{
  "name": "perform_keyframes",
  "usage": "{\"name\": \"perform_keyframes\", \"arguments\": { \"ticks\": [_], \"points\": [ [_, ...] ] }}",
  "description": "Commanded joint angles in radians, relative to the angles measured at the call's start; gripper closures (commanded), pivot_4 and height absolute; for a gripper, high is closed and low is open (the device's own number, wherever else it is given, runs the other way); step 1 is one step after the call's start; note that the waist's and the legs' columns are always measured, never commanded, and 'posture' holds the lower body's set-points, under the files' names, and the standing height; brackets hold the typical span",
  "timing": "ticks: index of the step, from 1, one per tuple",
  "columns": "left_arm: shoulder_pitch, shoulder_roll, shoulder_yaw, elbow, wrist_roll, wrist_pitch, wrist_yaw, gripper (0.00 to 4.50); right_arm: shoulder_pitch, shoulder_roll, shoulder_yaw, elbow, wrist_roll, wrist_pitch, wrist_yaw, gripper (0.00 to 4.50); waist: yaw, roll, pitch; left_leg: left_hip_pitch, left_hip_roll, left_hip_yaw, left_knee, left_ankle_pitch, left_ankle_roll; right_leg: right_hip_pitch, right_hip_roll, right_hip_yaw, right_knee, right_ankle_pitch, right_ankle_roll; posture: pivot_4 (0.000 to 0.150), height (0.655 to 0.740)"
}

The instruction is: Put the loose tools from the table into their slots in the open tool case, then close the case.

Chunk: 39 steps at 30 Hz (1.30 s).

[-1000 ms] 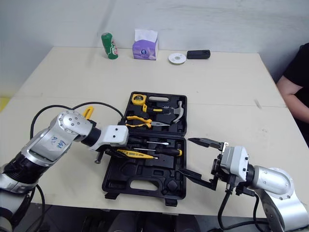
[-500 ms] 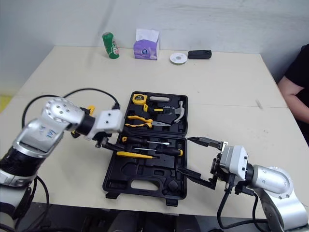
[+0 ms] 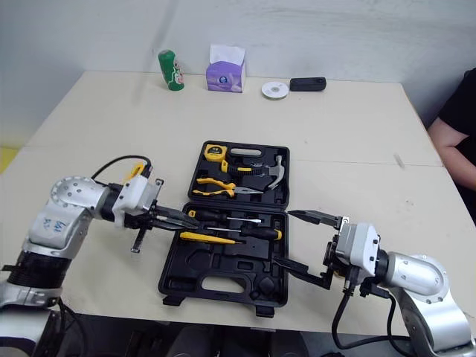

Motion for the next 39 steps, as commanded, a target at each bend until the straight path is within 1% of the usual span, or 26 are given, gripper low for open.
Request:
{"name": "perform_keyframes", "arguments": {
  "ticks": [1,6,10,21,27,31,37,39],
  "points": [
    [0.041,-0.02,-0.02,0.0,0.027,-0.04,0.025,4.48,-0.009,-0.001,-0.008,-0.012,0.01,-0.007,0.001,0.0,0.0,0.0,0.0,0.0,0.0,0.0,0.0,0.0,0.0,0.0,0.0,0.0,0.0,0.0,0.0,0.15,0.74],
    [0.068,-0.017,-0.065,0.011,0.072,-0.051,0.028,4.48,-0.019,-0.011,-0.02,-0.004,0.011,-0.005,0.006,0.0,-0.001,0.0,0.0,0.0,0.0,0.0,0.0,0.0,0.0,0.0,0.0,0.0,0.0,0.0,0.0,0.15,0.74],
    [0.06,-0.028,-0.078,0.03,0.099,-0.04,0.058,4.48,-0.028,-0.015,-0.023,0.002,0.012,-0.003,0.008,0.0,-0.001,0.0,0.0,0.0,0.0,0.0,0.0,0.0,0.001,0.0,0.0,0.0,0.0,0.0,0.0,0.15,0.74],
    [0.053,-0.046,-0.077,0.057,0.11,-0.006,0.114,4.48,-0.031,-0.015,-0.018,-0.006,0.015,0.007,0.008,0.0,-0.001,0.0,0.0,0.0,0.0,0.0,0.0,0.0,0.001,0.0,0.0,0.0,0.0,0.0,0.0,0.15,0.74],
    [0.051,-0.066,-0.061,0.053,0.073,0.039,0.118,4.48,-0.03,-0.016,-0.02,-0.012,0.017,0.015,0.01,0.0,0.0,0.0,0.0,0.0,0.0,0.0,0.0,0.0,0.001,0.0,0.0,0.0,0.0,0.0,0.0,0.15,0.74],
    [0.051,-0.07,-0.06,0.058,0.079,0.045,0.133,4.48,-0.028,-0.016,-0.02,-0.013,0.017,0.016,0.011,0.0,-0.001,0.0,0.0,0.0,0.0,0.0,0.0,0.0,0.001,0.0,0.0,0.0,0.0,0.0,0.0,0.15,0.74],
    [0.057,-0.093,-0.043,0.053,0.053,0.087,0.161,4.48,-0.028,-0.017,-0.019,-0.016,0.018,0.019,0.012,0.0,0.0,0.0,0.0,0.0,0.0,0.0,0.0,0.0,0.001,0.0,0.0,0.0,0.0,0.0,0.0,0.15,0.74],
    [0.066,-0.101,-0.032,0.043,0.028,0.113,0.167,4.48,-0.027,-0.019,-0.021,-0.016,0.019,0.021,0.013,0.0,-0.002,0.0,0.0,0.0,0.0,0.0,0.0,0.0,0.001,0.0,0.0,0.0,0.0,0.0,0.0,0.15,0.74]
  ]
}}
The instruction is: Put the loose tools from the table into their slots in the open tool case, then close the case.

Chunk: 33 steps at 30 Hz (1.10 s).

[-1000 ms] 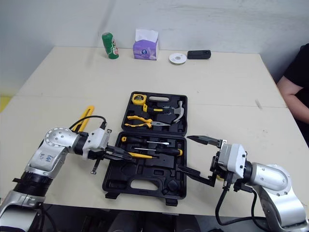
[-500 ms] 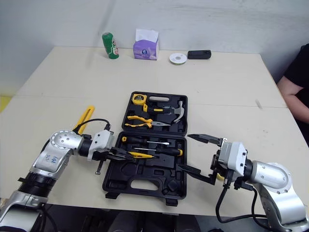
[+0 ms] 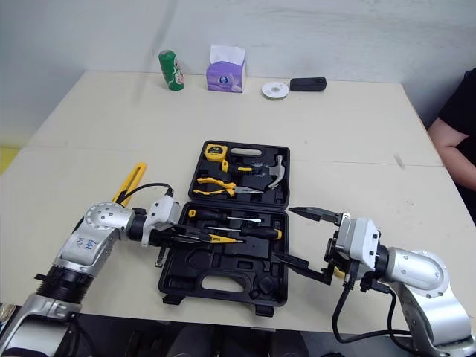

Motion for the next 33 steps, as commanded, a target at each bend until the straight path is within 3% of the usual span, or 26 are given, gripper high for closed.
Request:
{"name": "perform_keyframes", "arguments": {
  "ticks": [1,15,19,28,33],
  "points": [
    [0.008,-0.008,0.037,-0.021,-0.041,0.03,0.018,4.48,0.005,-0.013,-0.019,-0.036,0.02,0.001,0.006,0.0,-0.002,0.0,0.0,0.0,0.0,0.0,0.0,0.0,0.0,0.0,0.0,0.0,0.0,0.0,0.0,0.15,0.74],
    [0.037,-0.008,-0.039,0.019,0.086,-0.034,0.074,4.48,0.01,-0.015,-0.028,-0.038,0.019,0.009,0.007,0.0,0.0,0.0,0.0,0.001,0.0,0.0,0.0,0.0,0.0,0.001,0.0,0.0,0.0,0.0,0.0,0.15,0.74],
    [0.036,0.012,-0.108,0.047,0.213,-0.086,0.129,4.48,0.014,-0.013,-0.031,-0.037,0.015,0.01,0.005,0.0,0.002,0.002,-0.003,0.003,0.0,0.0,0.0,-0.001,0.002,0.002,0.0,0.0,0.0,0.0,0.0,0.15,0.74],
    [0.057,-0.007,-0.099,0.007,0.14,-0.115,0.08,4.48,0.027,-0.013,-0.047,-0.025,0.006,-0.003,0.005,0.0,0.002,0.006,-0.006,0.004,-0.001,0.0,0.0,-0.003,0.004,0.005,-0.001,0.0,-0.002,0.0,0.0,0.15,0.74],
    [0.052,-0.044,-0.005,0.03,0.079,-0.251,0.101,4.48,0.048,-0.008,-0.109,0.014,0.007,-0.042,0.008,0.0,0.003,0.006,-0.006,0.004,-0.001,0.0,0.0,-0.003,0.004,0.004,-0.001,0.0,-0.002,0.0,0.0,0.15,0.74]
  ]
}}
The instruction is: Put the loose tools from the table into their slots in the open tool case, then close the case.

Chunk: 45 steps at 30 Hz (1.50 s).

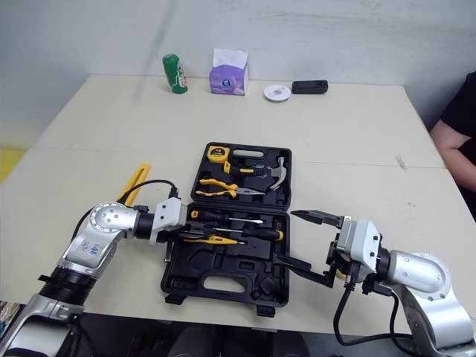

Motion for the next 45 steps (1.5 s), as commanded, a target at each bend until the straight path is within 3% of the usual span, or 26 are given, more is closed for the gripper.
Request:
{"name": "perform_keyframes", "arguments": {
  "ticks": [1,5,9,13,20,24,30,35,45],
  "points": [
    [0.023,-0.044,0.049,0.038,-0.038,-0.126,0.013,4.48,0.021,-0.008,-0.11,0.015,0.026,-0.038,0.0,0.0,0.002,0.0,0.0,0.0,0.0,0.0,0.0,0.0,0.0,0.0,0.0,0.0,0.0,0.0,0.0,0.15,0.74],
    [0.016,-0.039,0.168,0.027,-0.136,-0.159,0.004,4.48,0.079,-0.032,-0.251,0.072,0.033,-0.048,0.015,0.0,0.002,-0.005,0.003,-0.003,0.0,-0.001,0.001,0.001,-0.002,-0.001,0.0,-0.001,-0.002,0.001,0.001,0.15,0.74],
    [0.04,0.022,0.316,0.001,-0.23,-0.067,0.052,4.48,0.135,-0.058,-0.403,0.213,-0.002,-0.135,0.061,0.0,-0.003,-0.005,0.004,-0.003,0.0,-0.001,0.0,0.001,-0.002,-0.001,0.0,-0.002,-0.002,0.001,0.001,0.15,0.74],
    [0.111,0.095,0.46,0.062,-0.229,-0.081,0.109,3.13,0.14,-0.063,-0.522,0.406,-0.042,-0.269,0.071,0.0,-0.015,-0.004,0.004,-0.001,0.0,0.0,-0.001,0.0,0.001,-0.001,0.0,-0.001,-0.001,0.001,0.001,0.15,0.74],
    [0.248,0.171,0.758,0.311,-0.16,-0.238,0.362,0.13,0.131,-0.075,-0.686,0.885,-0.166,-0.637,-0.024,0.0,-0.028,-0.005,0.005,-0.001,0.0,0.0,-0.003,-0.001,0.001,-0.001,0.0,0.0,-0.003,0.001,0.001,0.15,0.74],
    [0.335,0.219,0.918,0.489,-0.161,-0.309,0.494,0.06,0.172,-0.078,-0.733,1.107,-0.188,-0.733,-0.116,0.0,-0.029,-0.004,0.005,0.0,0.0,0.001,-0.004,-0.003,0.001,-0.002,-0.001,0.001,-0.003,0.001,0.001,0.15,0.74],
    [0.444,0.242,1.014,0.629,-0.2,-0.299,0.529,0.06,0.254,-0.06,-0.742,1.273,-0.172,-0.795,-0.2,0.0,-0.028,-0.004,0.005,0.001,0.0,0.002,-0.008,-0.004,0.001,-0.003,-0.003,0.001,-0.004,0.0,0.0,0.15,0.74],
    [0.459,0.228,1.043,0.646,-0.227,-0.262,0.602,0.06,0.301,-0.032,-0.726,1.3,-0.157,-0.825,-0.241,0.0,-0.026,-0.005,0.004,0.002,0.0,0.002,-0.01,-0.004,0.0,-0.003,-0.003,0.001,-0.004,0.0,-0.001,0.15,0.74],
    [0.416,0.211,0.977,0.605,-0.227,-0.244,0.601,0.06,0.258,-0.033,-0.674,1.274,-0.15,-0.82,-0.26,0.0,-0.035,-0.003,0.002,0.005,0.0,0.004,-0.015,-0.002,-0.002,-0.003,-0.003,0.003,-0.004,0.001,-0.002,0.15,0.74]
  ]
}}
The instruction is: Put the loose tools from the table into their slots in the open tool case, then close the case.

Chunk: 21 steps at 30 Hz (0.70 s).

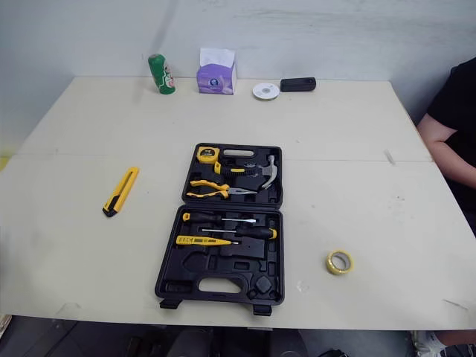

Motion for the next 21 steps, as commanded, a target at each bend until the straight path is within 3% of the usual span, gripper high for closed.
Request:
{"name": "perform_keyframes", "arguments": {
  "ticks": [1,7,12,17,21],
  "points": [
    [-0.005,0.008,0.002,-0.032,-0.011,-0.002,-0.002,0.06,-0.017,-0.003,0.013,-0.043,0.037,-0.006,-0.003,0.0,-0.001,0.0,0.0,0.0,0.0,0.0,0.0,0.0,0.0,0.0,0.0,0.0,0.0,0.0,0.0,0.15,0.74],
    [-0.031,0.002,-0.059,-0.135,-0.026,0.022,-0.071,0.06,-0.068,0.038,0.11,-0.271,0.115,0.076,0.056,0.0,-0.001,-0.001,0.0,0.003,0.0,0.002,-0.001,0.0,0.0,0.001,0.0,0.002,0.001,0.0,0.0,0.15,0.74],
    [-0.102,0.001,-0.14,-0.324,-0.069,0.206,-0.079,0.06,-0.125,0.04,0.236,-0.563,0.231,0.275,0.122,0.0,0.006,-0.001,0.0,0.003,0.0,0.004,-0.001,0.001,0.001,0.001,0.0,0.003,0.002,0.0,0.0,0.15,0.74],
    [-0.183,0.033,-0.223,-0.525,-0.147,0.611,-0.004,0.06,-0.203,0.011,0.313,-0.754,0.25,0.393,0.144,0.0,0.008,0.0,0.0,0.002,0.0,0.003,-0.002,0.001,0.0,-0.001,0.001,0.003,0.002,0.0,0.0,0.15,0.74],
    [-0.283,0.14,-0.371,-0.595,-0.101,0.909,0.03,0.06,-0.268,-0.034,0.379,-0.895,0.276,0.503,0.183,0.0,0.008,-0.001,0.001,0.0,0.0,0.003,0.0,0.002,0.0,-0.002,0.002,0.003,0.003,0.0,0.001,0.15,0.74]
  ]
}}
